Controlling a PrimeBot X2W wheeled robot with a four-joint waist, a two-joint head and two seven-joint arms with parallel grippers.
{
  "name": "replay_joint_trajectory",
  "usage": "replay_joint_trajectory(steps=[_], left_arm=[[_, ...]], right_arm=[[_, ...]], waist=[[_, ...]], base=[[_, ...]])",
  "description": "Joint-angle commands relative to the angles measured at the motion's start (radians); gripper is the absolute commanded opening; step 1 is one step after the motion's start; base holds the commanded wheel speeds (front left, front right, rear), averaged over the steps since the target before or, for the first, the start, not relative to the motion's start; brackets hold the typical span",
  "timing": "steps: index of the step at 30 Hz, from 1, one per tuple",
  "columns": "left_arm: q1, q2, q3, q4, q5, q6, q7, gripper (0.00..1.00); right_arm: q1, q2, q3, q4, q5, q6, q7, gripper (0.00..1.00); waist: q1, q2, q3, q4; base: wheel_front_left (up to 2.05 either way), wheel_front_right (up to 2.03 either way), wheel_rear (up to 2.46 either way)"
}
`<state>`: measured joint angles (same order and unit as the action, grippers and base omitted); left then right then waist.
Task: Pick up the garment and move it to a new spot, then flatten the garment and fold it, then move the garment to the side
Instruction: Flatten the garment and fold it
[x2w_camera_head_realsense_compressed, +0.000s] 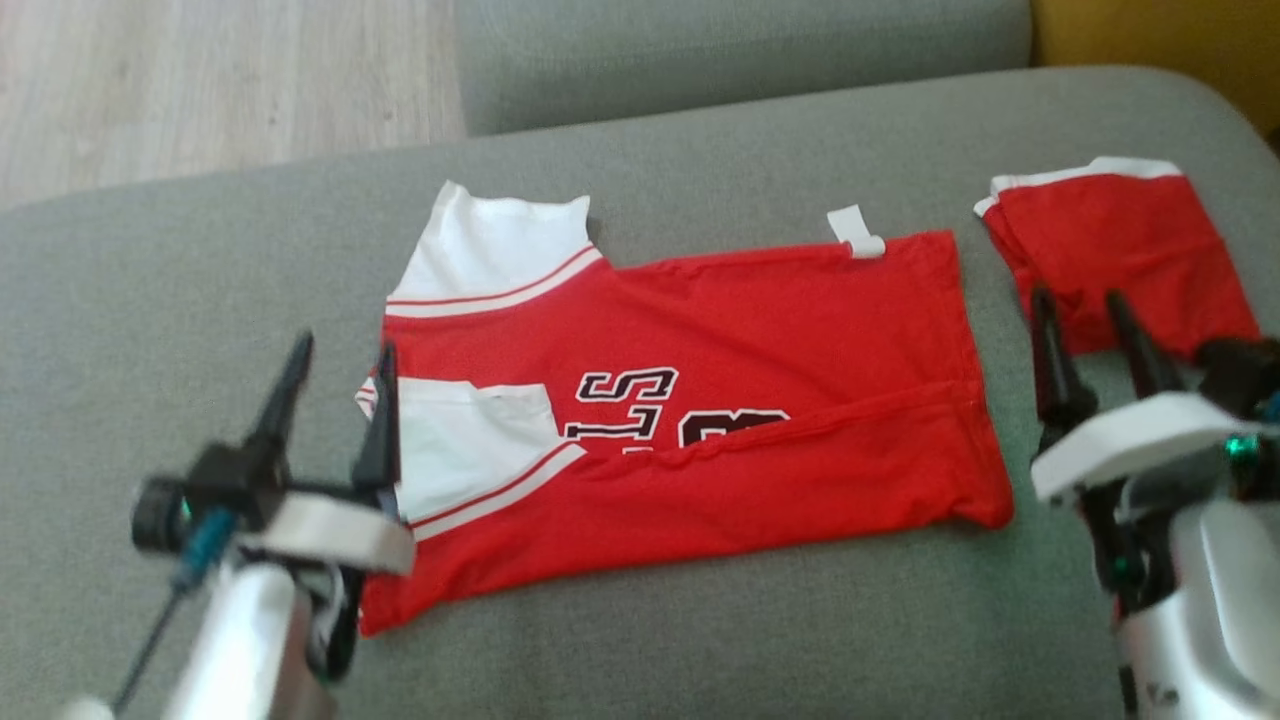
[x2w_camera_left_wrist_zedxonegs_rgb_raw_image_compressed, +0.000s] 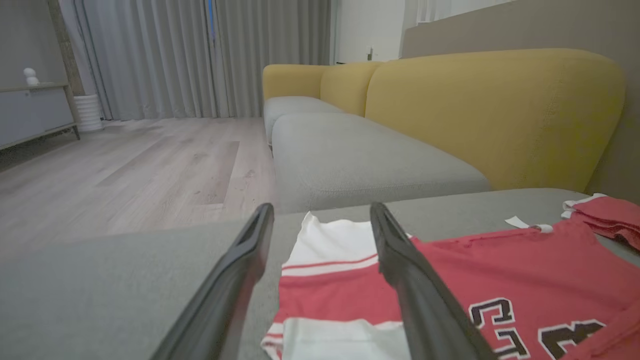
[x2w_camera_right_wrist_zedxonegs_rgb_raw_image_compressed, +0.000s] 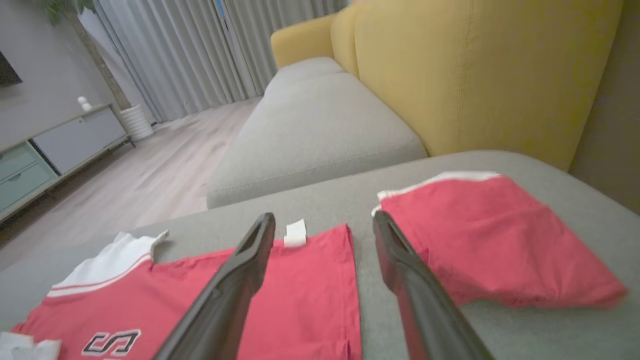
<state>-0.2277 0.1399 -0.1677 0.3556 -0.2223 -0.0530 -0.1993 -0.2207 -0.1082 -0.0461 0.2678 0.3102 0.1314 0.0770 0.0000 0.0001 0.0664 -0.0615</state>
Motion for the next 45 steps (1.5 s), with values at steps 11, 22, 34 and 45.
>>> replay_joint_trajectory(steps=[11,22,34,45], left_arm=[[-0.472,0.184,-0.08,0.107,-0.053,-0.076,0.226,1.0],[-0.79,0.398,-0.373,0.309,-0.281,-0.077,0.428,1.0],[-0.918,0.447,-0.527,0.443,-0.416,-0.078,0.491,1.0],[-0.955,0.452,-0.638,0.449,-0.563,-0.078,0.566,0.46]], right_arm=[[-0.24,-0.009,0.031,-0.046,-0.041,-0.001,-0.035,1.0],[-0.391,-0.004,0.077,-0.013,-0.045,-0.001,-0.064,1.0],[-0.44,0.008,0.104,0.001,-0.032,-0.001,-0.095,1.0],[-0.46,0.01,0.098,0.015,-0.037,-0.001,-0.11,1.0]], waist=[[0.0,-0.0001,0.217,-0.048],[0.0,-0.0001,0.359,-0.127],[0.0,-0.0001,0.432,-0.196],[0.0,-0.0001,0.469,-0.216]], base=[[0.0,0.0,0.0],[0.0,0.0,0.0],[0.0,0.0,0.0],[0.0,0.0,0.0]])
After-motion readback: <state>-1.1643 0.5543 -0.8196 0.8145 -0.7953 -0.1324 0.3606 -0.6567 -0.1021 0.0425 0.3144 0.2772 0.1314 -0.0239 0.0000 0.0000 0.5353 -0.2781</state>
